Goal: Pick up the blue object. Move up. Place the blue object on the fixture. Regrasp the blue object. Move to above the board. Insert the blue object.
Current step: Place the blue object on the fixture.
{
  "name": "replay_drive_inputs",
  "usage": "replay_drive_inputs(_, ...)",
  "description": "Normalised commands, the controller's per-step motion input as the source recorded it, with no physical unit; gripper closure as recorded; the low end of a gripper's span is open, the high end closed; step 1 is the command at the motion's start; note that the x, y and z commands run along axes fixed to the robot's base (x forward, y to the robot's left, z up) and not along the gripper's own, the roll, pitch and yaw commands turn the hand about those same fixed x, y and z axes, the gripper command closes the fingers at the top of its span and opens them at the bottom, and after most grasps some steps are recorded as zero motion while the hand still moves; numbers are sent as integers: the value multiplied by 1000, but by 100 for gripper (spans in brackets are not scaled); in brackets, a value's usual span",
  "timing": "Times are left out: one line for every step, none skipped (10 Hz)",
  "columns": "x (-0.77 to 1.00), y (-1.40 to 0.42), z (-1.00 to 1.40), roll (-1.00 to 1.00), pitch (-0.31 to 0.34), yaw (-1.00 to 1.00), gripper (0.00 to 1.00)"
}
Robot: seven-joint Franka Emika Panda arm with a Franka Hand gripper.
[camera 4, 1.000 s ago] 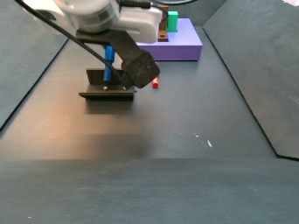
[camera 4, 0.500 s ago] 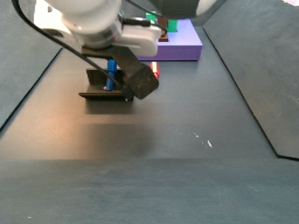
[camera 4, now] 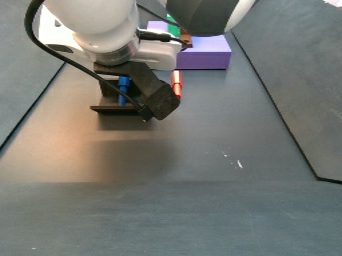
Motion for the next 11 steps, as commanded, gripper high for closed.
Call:
replay_drive_inputs(0, 0, -149, 26, 0, 49, 100)
replay_drive_inputs(0, 0, -169, 9, 0, 6, 100)
replay_drive_inputs(0, 0, -214, 0, 0, 9, 100)
replay_drive_inputs(0, 0, -206, 0, -26, 0, 100)
replay_drive_inputs(11, 0, 0, -86, -11, 9, 100)
replay_drive_inputs(0, 0, 26, -240, -37, 0, 100)
replay_drive_inputs(0, 126, 91, -449, -160, 0, 100)
replay_drive_inputs(0, 171, 0, -554, -251, 0, 100)
replay_drive_inputs(0, 134, 0, -577, -280, 0, 100)
replay_drive_inputs(0, 57, 0, -394, -231, 3, 100)
replay_drive_inputs(0, 0, 0, -246, -137, 51, 100)
